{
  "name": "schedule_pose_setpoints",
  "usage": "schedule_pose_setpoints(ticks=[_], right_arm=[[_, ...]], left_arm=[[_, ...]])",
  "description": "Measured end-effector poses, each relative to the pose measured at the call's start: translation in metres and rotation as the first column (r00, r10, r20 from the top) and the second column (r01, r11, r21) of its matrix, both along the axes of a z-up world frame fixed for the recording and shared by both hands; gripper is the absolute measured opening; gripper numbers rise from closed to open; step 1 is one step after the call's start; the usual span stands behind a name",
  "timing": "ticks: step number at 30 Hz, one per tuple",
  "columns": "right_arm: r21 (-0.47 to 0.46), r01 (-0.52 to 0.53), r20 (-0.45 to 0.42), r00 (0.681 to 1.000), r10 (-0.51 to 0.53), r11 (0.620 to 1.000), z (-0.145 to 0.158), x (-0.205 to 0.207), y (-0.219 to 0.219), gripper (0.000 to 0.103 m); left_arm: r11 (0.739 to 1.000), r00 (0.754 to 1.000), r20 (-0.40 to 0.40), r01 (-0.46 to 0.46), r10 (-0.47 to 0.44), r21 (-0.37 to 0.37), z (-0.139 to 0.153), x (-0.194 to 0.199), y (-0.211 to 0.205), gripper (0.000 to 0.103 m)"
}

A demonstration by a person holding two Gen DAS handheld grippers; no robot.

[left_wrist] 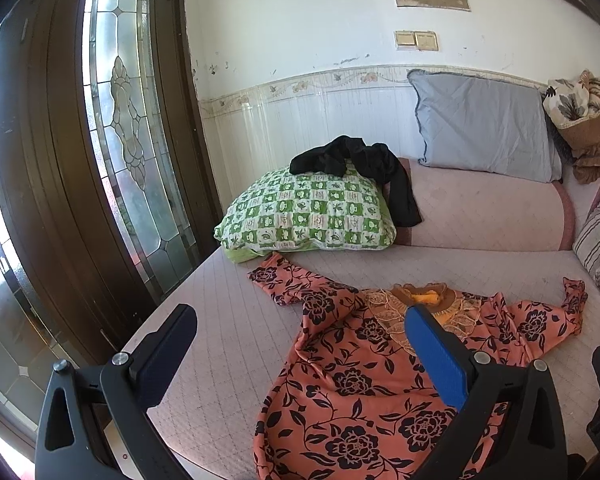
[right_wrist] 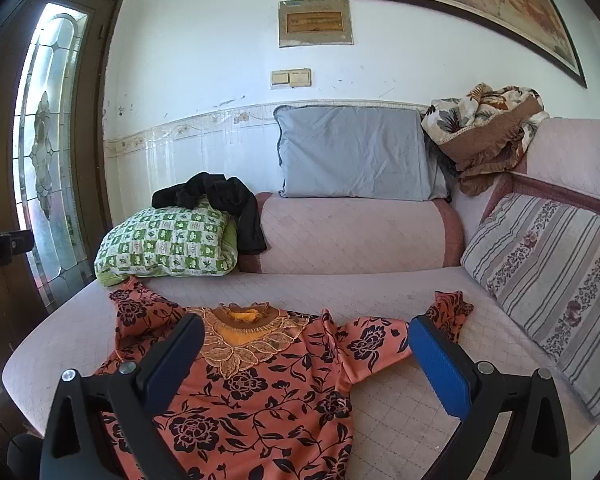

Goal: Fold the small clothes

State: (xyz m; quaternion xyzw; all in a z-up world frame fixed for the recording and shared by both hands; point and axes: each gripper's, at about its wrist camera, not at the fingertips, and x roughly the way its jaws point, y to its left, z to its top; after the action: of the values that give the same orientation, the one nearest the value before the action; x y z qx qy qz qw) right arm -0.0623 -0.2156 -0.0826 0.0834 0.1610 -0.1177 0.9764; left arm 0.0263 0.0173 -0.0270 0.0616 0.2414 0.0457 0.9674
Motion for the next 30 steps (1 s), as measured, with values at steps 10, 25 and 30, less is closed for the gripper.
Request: schedule_pose_setpoints(ticks=[10,25,30], right_arm=[[0.042,0.037,-0.065,0.997,-0.034,0.998,-0.027,0.03,-0.032,0.103],[0.791,0.27,-0.234,0.963,-0.135,0.549,-0.199,0.124,-0.32,0.103],[0.879,0.359,-0.321,0.932,-0.168,0.313,-0.256,0.149,-0.36,0.103]], left_arm=[[1.0,0.996,-0.087,0.014,-0.014,0.008,-0.04,0.044,-0.013,0.103],[0.997,0.827,-0.558,0.051,-0.071,-0.051,-0.27,0.151,-0.041,0.103],[0.996,0.885,-0.459,0.061,-0.081,-0.057,-0.274,0.131,-0.043,0.103]])
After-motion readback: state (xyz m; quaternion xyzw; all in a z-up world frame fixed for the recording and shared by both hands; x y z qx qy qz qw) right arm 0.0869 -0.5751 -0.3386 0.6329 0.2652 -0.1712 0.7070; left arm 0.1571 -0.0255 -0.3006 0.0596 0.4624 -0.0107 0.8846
